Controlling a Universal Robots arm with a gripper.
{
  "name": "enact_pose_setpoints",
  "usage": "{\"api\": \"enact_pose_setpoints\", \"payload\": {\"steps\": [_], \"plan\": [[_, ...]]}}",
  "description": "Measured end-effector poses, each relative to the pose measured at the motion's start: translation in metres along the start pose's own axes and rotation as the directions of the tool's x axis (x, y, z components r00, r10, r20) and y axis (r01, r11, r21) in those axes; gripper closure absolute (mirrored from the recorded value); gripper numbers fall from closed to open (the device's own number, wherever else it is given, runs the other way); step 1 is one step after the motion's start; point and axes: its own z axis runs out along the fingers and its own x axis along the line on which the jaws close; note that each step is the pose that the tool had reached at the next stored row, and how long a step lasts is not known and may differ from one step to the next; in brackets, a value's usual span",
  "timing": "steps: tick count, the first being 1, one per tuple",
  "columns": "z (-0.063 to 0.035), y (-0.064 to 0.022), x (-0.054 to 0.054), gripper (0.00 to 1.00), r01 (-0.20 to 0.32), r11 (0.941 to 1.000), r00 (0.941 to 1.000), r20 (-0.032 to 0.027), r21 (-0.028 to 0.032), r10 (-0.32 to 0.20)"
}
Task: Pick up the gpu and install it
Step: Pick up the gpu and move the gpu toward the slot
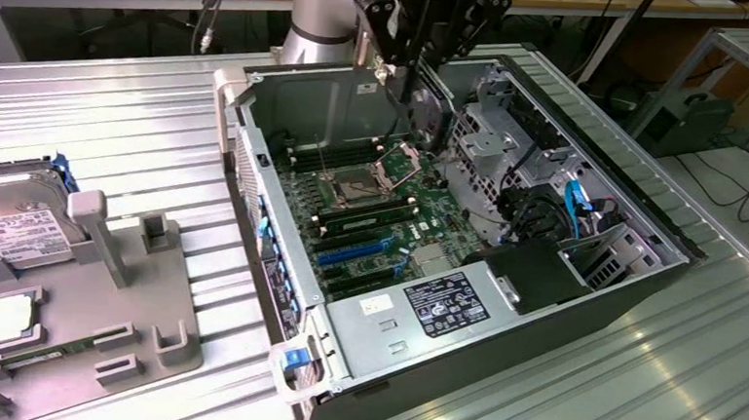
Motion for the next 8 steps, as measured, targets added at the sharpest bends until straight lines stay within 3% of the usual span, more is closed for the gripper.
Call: {"api": "enact_pose_setpoints", "payload": {"steps": [3,8], "plan": [[0.001,0.0045,-0.031,0.71,-0.064,0.998,0.998,0.0004,0.0022,0.064],[0.0015,0.0044,-0.051,0.71,-0.067,0.9978,0.9978,0.0004,0.0024,0.067]]}}
